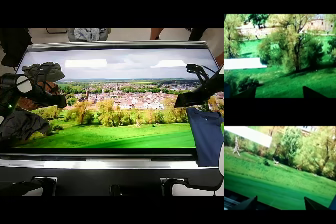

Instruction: Fold the shirts.

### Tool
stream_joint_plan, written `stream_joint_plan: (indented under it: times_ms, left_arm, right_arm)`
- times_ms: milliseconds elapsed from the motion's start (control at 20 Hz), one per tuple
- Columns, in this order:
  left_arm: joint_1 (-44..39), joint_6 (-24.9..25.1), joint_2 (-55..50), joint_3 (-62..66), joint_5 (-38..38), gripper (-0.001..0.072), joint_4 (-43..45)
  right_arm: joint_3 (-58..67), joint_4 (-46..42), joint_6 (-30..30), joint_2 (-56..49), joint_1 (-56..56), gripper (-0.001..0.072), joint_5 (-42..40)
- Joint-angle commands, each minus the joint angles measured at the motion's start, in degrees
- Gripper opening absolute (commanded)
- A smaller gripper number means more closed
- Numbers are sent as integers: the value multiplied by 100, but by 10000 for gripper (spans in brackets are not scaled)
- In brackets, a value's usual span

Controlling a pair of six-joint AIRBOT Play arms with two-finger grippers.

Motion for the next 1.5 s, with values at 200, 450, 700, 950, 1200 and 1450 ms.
stream_joint_plan:
  times_ms: [200, 450, 700, 950, 1200, 1450]
  left_arm:
    - [0, 0, -76, -2, 1351, 711, 0]
    - [181, -74, -404, 190, 3388, 713, 4]
    - [1508, -1060, -2636, 3021, 2374, 713, -68]
    - [2658, -2358, -3836, 4260, 2420, 713, -160]
    - [3088, -2367, -4144, 3418, 3265, 713, -1283]
    - [3272, -1781, -4186, 3510, 2634, 714, -1147]
  right_arm:
    - [-2, 15, 0, -2, 7, 675, -590]
    - [-2, -92, -151, -4, 7, 675, -1543]
    - [-4, 63, -157, -127, 7, 675, -1491]
    - [-9, 295, -264, -164, 9, 674, -1318]
    - [-39, 339, -262, -170, 243, 674, -1368]
    - [-42, 208, -258, -175, 560, 674, -1375]
